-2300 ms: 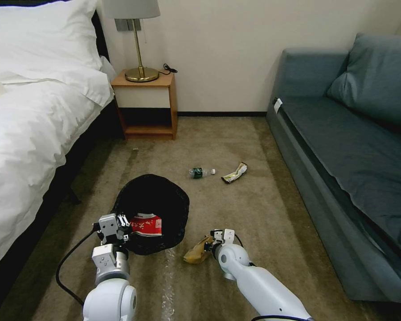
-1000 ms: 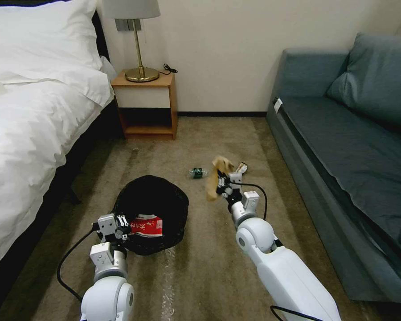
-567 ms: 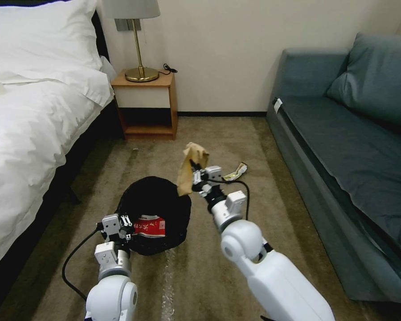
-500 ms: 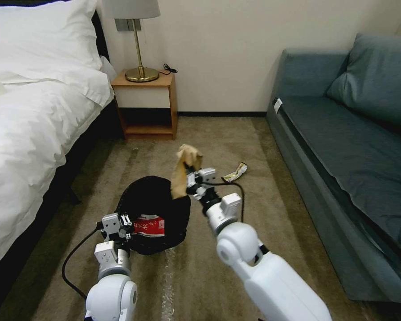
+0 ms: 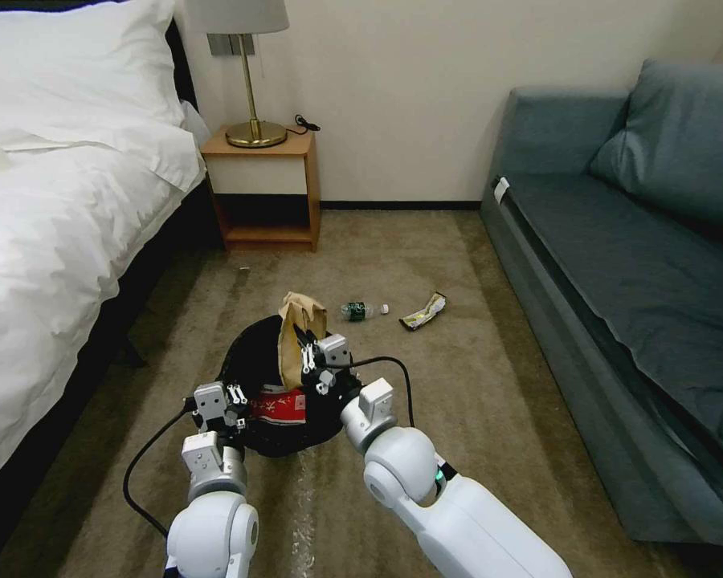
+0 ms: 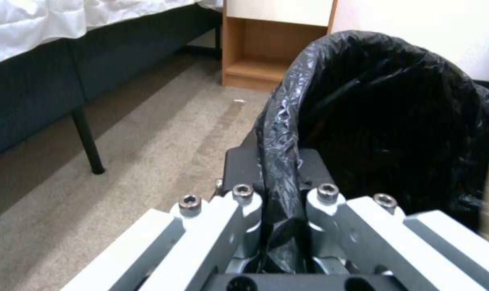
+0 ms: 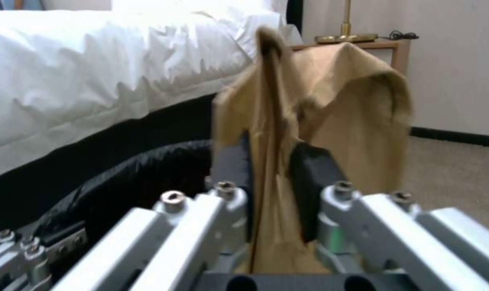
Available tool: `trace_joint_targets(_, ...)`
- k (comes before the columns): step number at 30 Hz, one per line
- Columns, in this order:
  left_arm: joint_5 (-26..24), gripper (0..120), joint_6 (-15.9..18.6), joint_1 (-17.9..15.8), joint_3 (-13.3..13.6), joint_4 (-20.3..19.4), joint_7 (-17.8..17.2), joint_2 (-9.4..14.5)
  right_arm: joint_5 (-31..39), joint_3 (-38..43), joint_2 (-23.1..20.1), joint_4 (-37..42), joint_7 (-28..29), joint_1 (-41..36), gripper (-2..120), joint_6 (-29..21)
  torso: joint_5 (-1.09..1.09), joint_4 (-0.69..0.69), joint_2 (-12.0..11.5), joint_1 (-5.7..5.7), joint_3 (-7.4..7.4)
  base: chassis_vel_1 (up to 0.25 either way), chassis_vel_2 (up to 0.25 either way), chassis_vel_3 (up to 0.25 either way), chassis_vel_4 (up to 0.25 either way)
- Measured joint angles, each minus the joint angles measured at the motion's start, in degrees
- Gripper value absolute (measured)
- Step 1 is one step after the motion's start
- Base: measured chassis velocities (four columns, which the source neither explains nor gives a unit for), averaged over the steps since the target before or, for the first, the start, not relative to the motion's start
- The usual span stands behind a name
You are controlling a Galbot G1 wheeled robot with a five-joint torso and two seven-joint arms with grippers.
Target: Pick up the trash bin, then pick up the garbage on the floor and place it into the trash bin.
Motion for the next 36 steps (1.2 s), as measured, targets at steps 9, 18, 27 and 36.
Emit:
trace_joint_targets(9,0.2,4,0.0,-0.3,0.2,0.1,0.0,-0.1,-0.4,-0.1,0.3,-0.5,-0.5,-0.3,54,0.3,0.00,0.00,0.0,0.00,0.00,0.000,0.000,0.000,0.000)
trace_joint_targets(18,0.4,4,0.0,-0.4,0.4,0.2,0.0,-0.1,-0.2,-0.2,0.4,-0.5,-1.2,-0.6,79,0.5,0.00,0.00,0.0,0.00,0.00,0.000,0.000,0.000,0.000)
trace_joint_targets(27,0.5,4,-0.1,-0.5,0.5,0.0,0.0,0.0,15.6,-2.9,-1.4,1.4,-0.9,-0.7,100,-3.6,0.00,0.00,0.0,0.00,0.00,0.000,0.000,0.000,0.000)
trace_joint_targets(36,0.5,4,-0.1,-0.5,0.6,-0.4,0.1,0.0,27.0,-0.2,-6.0,5.0,-8.9,1.4,100,-14.7,0.01,0.00,0.0,0.00,0.00,0.000,0.000,0.000,0.000)
